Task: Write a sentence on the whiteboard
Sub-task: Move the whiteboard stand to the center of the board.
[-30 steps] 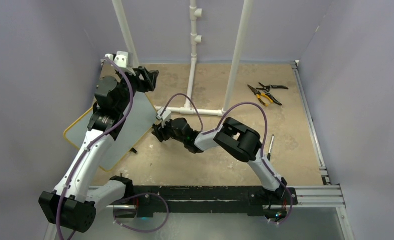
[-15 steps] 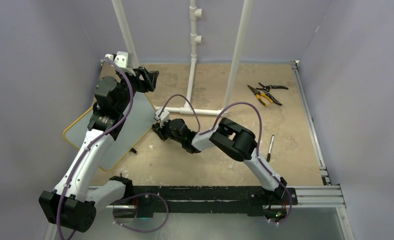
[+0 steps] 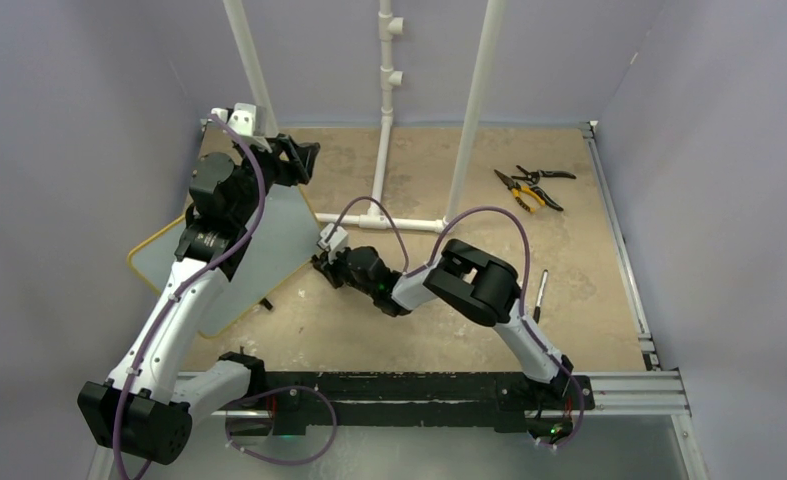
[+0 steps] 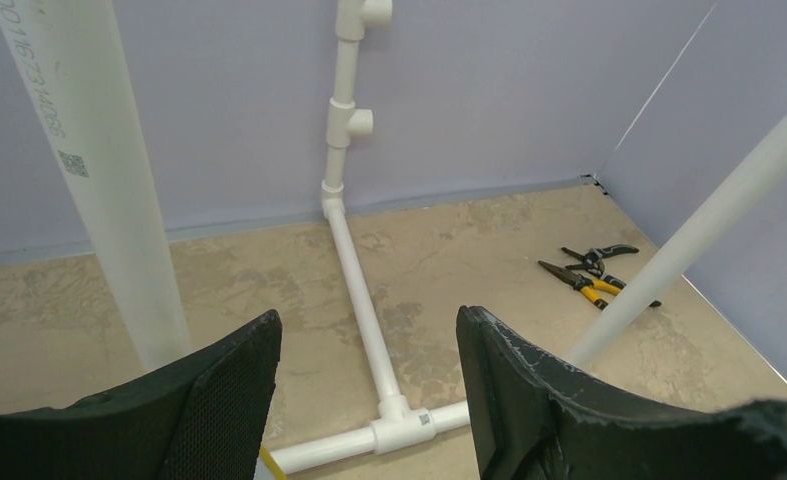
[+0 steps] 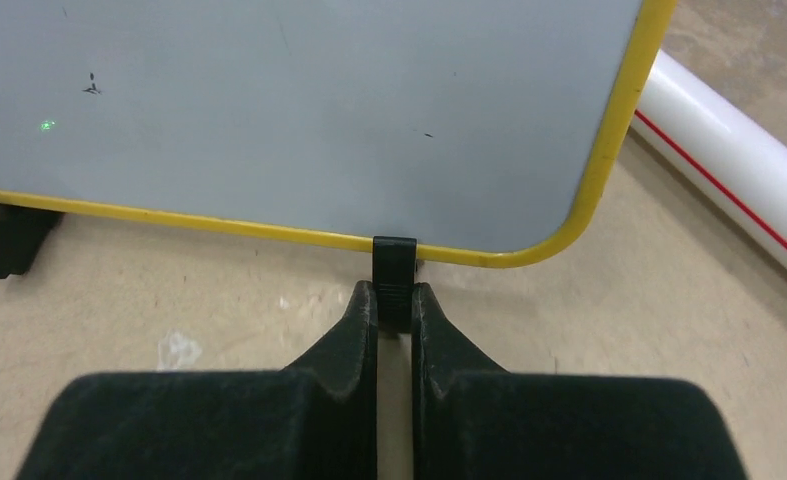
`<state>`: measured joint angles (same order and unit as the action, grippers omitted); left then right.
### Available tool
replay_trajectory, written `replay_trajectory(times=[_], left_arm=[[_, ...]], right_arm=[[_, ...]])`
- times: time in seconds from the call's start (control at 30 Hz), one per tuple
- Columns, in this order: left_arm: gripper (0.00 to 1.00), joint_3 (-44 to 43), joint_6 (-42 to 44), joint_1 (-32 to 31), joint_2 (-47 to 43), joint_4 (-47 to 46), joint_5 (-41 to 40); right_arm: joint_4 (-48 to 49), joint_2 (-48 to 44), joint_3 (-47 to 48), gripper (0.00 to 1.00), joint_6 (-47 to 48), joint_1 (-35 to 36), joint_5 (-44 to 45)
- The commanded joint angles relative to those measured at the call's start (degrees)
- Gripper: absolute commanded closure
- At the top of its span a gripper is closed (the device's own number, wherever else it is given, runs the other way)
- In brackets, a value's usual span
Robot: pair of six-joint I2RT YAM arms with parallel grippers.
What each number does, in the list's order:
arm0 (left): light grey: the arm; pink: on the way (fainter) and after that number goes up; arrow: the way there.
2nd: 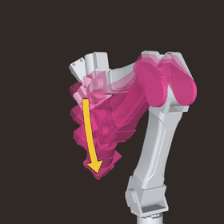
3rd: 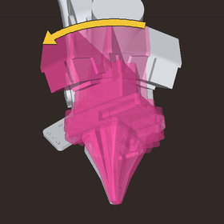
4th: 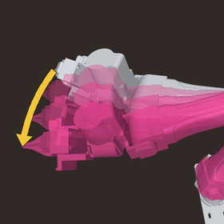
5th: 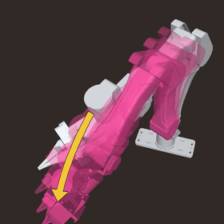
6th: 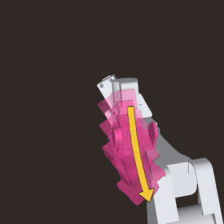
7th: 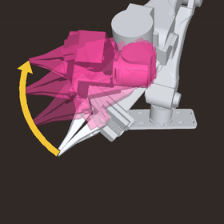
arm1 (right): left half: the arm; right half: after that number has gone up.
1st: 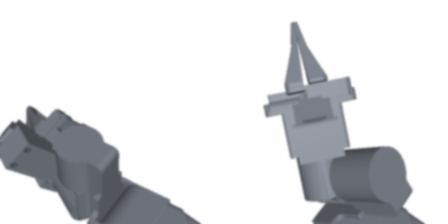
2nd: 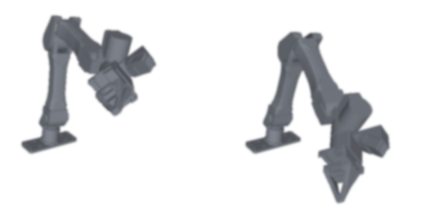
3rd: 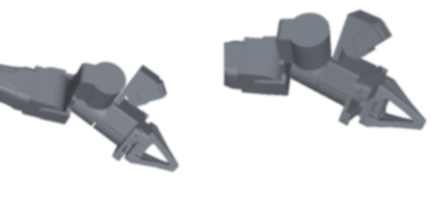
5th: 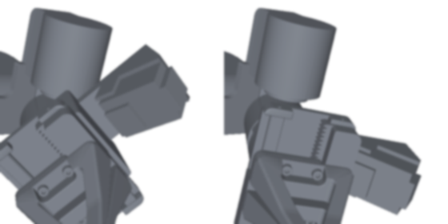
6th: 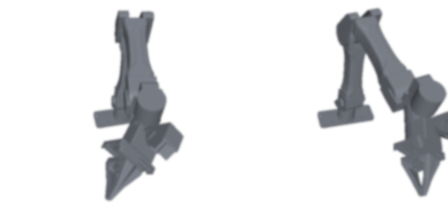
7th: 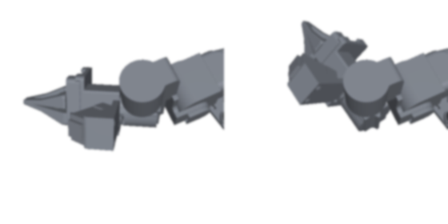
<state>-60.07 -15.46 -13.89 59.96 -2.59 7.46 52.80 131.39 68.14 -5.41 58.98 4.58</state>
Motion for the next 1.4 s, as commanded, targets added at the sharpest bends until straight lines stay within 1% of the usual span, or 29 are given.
replay_trajectory(times=[0.0, 0.2, 0.3, 0.53, 0.67, 0.83, 0.97, 1.07, 1.13, 1.17, 1.2, 1.23, 1.27, 1.37], left_arm=[[0.36, -1.44, -0.76, 0.44, -0.62, -1.91, 3.2], [0.36, -5.19, -3.77, 0.35, -0.28, -0.96, 9.55], [0.36, -7.31, -4.99, 0.35, 0.18, 0.36, 12.05], [0.33, -12.15, -6.5, 0.35, 1.51, 6.68, 13.93], [0.33, -13.14, -8.62, 0.35, 2.78, 7.98, 16.31], [0.33, -12.44, -8.4, 0.35, 2.58, 8.92, 14.41], [0.33, -14.0, -7.23, 0.35, 2.27, 15.52, 10.06], [0.33, -14.21, -6.75, 0.35, 0.81, 19.77, 7.18], [0.33, -15.28, -5.88, 0.35, -0.26, 24.65, 4.16], [0.32, -16.02, -5.52, 0.35, -0.77, 27.12, 2.33], [0.3, -16.89, -5.32, 0.35, -1.26, 29.78, 0.45], [0.3, -17.84, -5.31, 0.35, -1.76, 32.67, -1.41], [0.29, -18.64, -5.28, 0.35, -2.24, 35.27, -3.49], [0.27, -19.84, -5.94, 0.35, -4.7, 42.83, -9.05]], right_arm=[[0.33, -6.74, -6.28, 1.0, -1.24, -0.07, 4.92], [0.05, -13.33, -15.2, 1.0, -2.81, -0.67, 8.58], [-0.66, -16.43, -19.44, 1.0, -3.99, -2.07, 10.24], [-0.49, -22.3, -28.12, 1.0, -4.7, -6.88, 11.27], [0.65, -25.61, -32.79, 1.0, -4.67, -9.82, 11.11], [1.33, -26.94, -36.16, 1.0, -5.33, -11.45, 13.69], [1.83, -26.94, -37.77, 1.0, -6.88, -12.26, 15.61], [1.53, -27.03, -37.79, 1.0, -7.58, -12.4, 15.27], [0.84, -28.01, -37.4, 0.82, -7.67, -12.4, 15.59], [0.29, -29.0, -37.45, 0.69, -7.87, -12.4, 15.75], [-0.19, -30.05, -37.72, 0.58, -8.08, -12.39, 16.06], [-0.24, -31.45, -38.14, 0.51, -8.16, -12.33, 16.3], [-0.27, -32.91, -38.81, 0.45, -8.39, -12.31, 16.37], [-0.2, -36.86, -40.97, 0.31, -9.45, -12.33, 15.73]])
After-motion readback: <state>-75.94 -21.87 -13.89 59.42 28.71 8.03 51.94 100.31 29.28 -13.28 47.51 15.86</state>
